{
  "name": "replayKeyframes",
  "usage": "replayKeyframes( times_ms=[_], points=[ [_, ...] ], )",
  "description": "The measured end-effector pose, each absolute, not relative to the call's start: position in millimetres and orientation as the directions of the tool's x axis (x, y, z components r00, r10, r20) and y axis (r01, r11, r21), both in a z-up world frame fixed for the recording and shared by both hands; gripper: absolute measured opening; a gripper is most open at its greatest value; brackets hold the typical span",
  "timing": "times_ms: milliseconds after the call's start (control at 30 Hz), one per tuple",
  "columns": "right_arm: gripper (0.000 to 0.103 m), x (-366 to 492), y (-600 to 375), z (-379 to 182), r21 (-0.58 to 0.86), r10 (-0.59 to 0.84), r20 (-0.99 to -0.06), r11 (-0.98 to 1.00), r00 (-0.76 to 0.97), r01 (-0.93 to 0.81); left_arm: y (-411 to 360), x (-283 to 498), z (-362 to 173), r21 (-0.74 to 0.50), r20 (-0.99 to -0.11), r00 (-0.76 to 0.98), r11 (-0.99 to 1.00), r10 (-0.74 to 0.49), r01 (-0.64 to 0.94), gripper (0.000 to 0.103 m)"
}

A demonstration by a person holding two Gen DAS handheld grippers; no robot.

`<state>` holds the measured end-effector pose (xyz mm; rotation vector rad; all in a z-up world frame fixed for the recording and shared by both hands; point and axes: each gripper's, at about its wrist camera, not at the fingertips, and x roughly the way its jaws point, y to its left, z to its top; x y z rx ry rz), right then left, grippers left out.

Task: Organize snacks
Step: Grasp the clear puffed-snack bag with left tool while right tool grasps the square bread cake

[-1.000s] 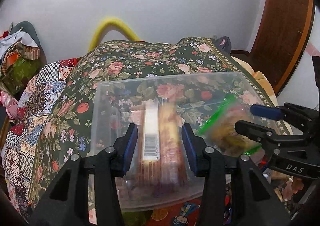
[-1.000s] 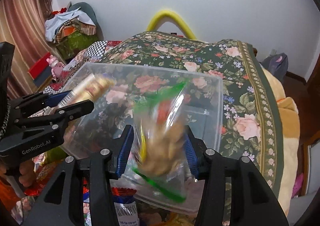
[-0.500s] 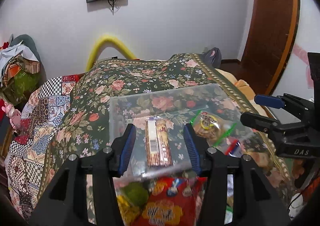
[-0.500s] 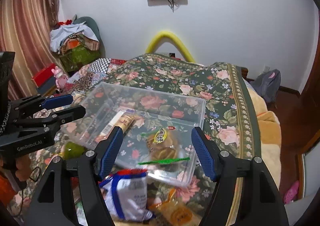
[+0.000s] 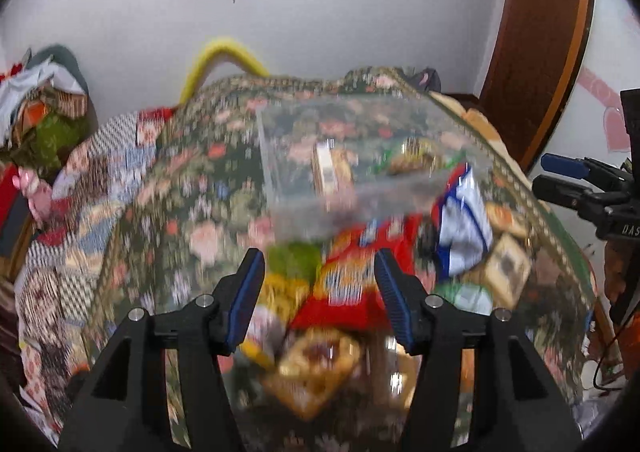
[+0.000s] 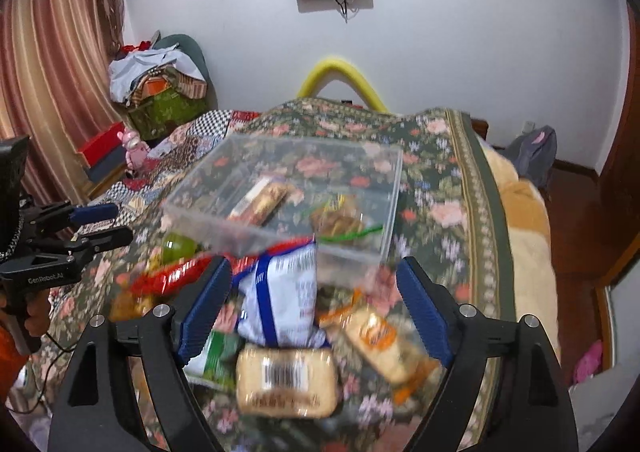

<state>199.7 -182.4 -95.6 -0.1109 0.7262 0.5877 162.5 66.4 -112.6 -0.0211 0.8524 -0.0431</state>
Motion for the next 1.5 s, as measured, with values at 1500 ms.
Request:
replayKeyframes(
  times_ms=[1500],
  points=[
    [0.079,167,-192,-177,0.227,0.448,-0.777,0.854,0.441,-0.468,65,124,-182,-0.084,-0.806,0.589,0.996,-0.060,-0.013,0.044]
  ],
)
